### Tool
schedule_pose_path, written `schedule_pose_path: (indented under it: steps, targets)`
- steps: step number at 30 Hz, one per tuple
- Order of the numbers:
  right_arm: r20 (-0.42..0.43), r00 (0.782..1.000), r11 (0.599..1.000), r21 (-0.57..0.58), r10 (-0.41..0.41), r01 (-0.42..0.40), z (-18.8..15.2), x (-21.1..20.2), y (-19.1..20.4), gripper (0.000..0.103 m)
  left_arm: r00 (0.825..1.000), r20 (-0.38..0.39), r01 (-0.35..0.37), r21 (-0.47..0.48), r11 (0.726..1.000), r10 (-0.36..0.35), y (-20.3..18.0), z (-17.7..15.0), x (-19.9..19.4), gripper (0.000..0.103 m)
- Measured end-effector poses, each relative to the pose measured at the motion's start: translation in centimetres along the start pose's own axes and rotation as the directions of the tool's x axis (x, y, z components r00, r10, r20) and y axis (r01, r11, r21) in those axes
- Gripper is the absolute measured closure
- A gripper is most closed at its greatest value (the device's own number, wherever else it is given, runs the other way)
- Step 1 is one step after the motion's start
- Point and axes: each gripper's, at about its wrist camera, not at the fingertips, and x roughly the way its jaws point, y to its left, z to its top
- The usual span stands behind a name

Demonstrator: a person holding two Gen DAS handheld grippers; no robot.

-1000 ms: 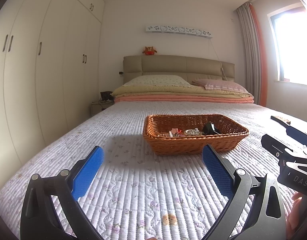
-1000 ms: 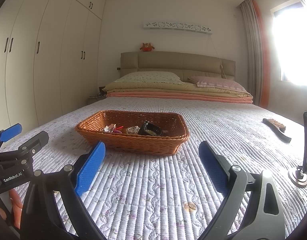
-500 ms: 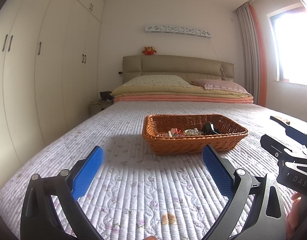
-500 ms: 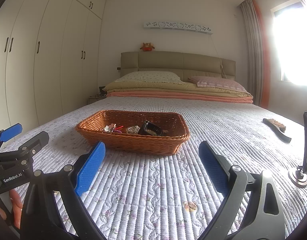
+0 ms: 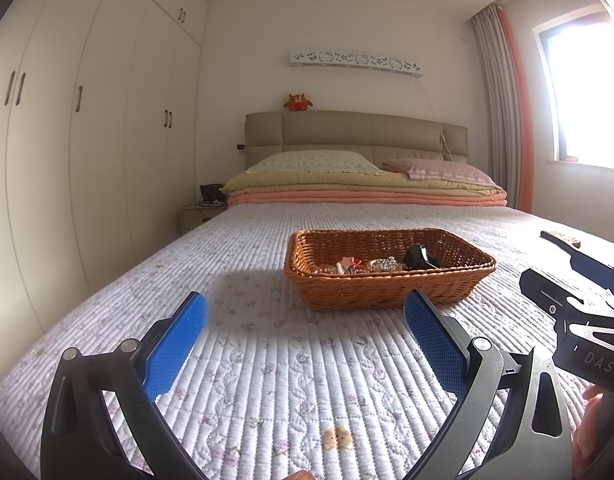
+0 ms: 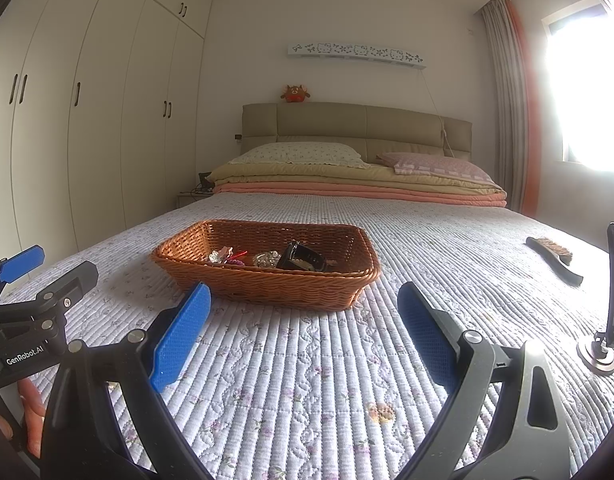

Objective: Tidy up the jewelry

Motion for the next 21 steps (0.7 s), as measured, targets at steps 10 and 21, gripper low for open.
schedule_pose_path:
  steps: [10, 21]
  targets:
    - [0.0, 1.0, 1.0, 0.0, -0.001, 0.001, 0.0, 0.01, 0.03, 0.013, 1.0, -0.003, -0.002, 0.0, 1.0, 0.002, 0.13, -0.01, 0.08, 0.008]
    - [0.0, 1.0, 1.0, 0.001, -0.002, 0.002, -0.01, 0.01, 0.13, 0.013, 1.0, 0.0, -0.004, -0.009, 1.0, 0.004, 0.52, 0.02, -0.03, 0.007]
